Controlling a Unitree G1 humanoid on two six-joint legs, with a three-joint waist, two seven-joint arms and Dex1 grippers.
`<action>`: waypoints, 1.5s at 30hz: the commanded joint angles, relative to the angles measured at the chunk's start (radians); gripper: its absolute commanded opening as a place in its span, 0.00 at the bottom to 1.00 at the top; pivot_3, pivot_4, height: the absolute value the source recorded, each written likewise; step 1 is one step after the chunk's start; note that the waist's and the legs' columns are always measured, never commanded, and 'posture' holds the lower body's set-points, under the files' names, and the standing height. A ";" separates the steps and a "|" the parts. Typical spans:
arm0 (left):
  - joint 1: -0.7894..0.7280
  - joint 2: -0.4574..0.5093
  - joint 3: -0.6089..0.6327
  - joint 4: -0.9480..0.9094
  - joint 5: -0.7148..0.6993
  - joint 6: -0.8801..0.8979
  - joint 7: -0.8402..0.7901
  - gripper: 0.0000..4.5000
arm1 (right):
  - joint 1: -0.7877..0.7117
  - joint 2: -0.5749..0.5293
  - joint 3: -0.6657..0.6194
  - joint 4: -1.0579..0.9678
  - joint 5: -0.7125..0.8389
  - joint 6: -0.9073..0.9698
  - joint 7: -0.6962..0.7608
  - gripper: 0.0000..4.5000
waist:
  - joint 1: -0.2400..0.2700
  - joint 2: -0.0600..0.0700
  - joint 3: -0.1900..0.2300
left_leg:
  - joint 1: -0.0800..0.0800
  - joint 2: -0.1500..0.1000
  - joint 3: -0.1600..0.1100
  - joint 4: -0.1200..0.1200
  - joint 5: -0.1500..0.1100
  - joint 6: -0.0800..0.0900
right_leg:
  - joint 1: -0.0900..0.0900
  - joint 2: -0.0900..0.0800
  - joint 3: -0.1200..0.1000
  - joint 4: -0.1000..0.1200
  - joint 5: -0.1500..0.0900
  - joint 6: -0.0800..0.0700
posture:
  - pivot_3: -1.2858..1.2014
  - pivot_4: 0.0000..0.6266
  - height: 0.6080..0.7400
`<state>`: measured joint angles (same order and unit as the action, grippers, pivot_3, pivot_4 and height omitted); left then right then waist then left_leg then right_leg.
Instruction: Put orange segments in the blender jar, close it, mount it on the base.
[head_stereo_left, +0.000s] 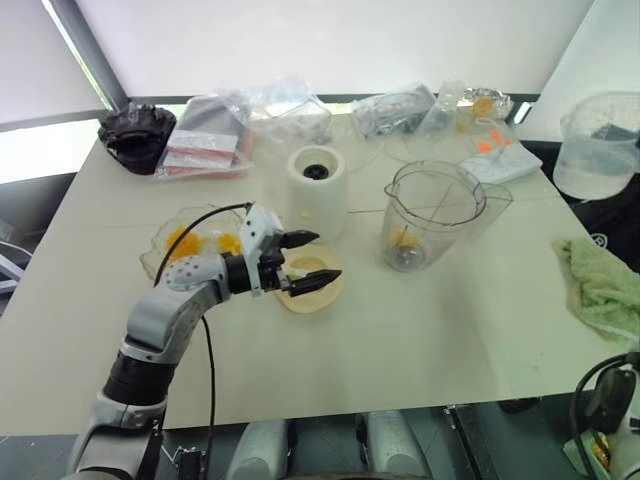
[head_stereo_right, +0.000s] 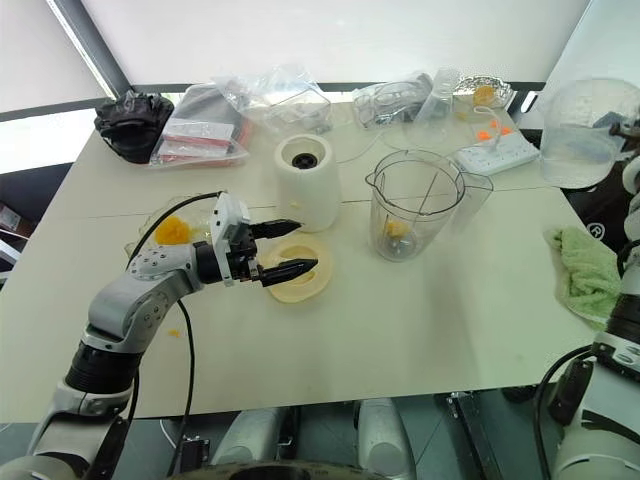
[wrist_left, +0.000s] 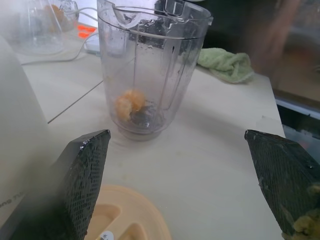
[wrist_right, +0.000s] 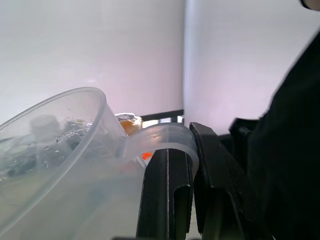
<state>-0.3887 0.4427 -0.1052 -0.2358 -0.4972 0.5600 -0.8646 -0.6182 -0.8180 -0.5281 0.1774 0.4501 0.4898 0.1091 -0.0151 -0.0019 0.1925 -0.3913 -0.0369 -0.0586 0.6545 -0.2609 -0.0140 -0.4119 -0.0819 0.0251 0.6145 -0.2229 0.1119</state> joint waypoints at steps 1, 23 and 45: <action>-0.001 -0.001 -0.007 -0.011 0.009 -0.031 -0.009 1.00 | -0.050 -0.059 0.015 -0.113 -0.004 0.006 0.049 0.01 | 0.001 0.000 0.000 | 0.000 0.000 0.000 0.000 0.000 0.000 | 0.000 0.000 0.000 0.000 0.000 0.000 | 0.52 0.24 1.00; -0.018 -0.002 -0.003 0.001 0.028 -0.026 -0.005 1.00 | 0.127 -0.092 0.089 -0.439 -0.146 -0.039 0.228 0.01 | 0.002 0.000 0.000 | -0.002 0.000 0.001 -0.006 0.000 0.000 | -0.005 0.000 0.000 -0.001 0.002 0.004 | 0.52 0.24 1.00; -0.018 -0.015 -0.005 -0.001 0.035 -0.029 0.013 1.00 | 0.111 0.002 0.025 -0.425 -0.144 0.075 0.216 0.01 | 0.004 0.000 0.000 | -0.002 0.000 0.000 -0.005 0.000 0.000 | -0.004 -0.001 0.000 -0.001 0.002 0.004 | 0.52 0.24 1.00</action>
<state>-0.3956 0.4276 -0.1140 -0.2216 -0.4632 0.5504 -0.8507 -0.4704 -0.8073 -0.4335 -0.2176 0.2735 0.5366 0.3512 -0.0110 -0.0023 0.1926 -0.3932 -0.0369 -0.0584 0.6491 -0.2607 -0.0143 -0.4164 -0.0826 0.0251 0.6136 -0.2208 0.1156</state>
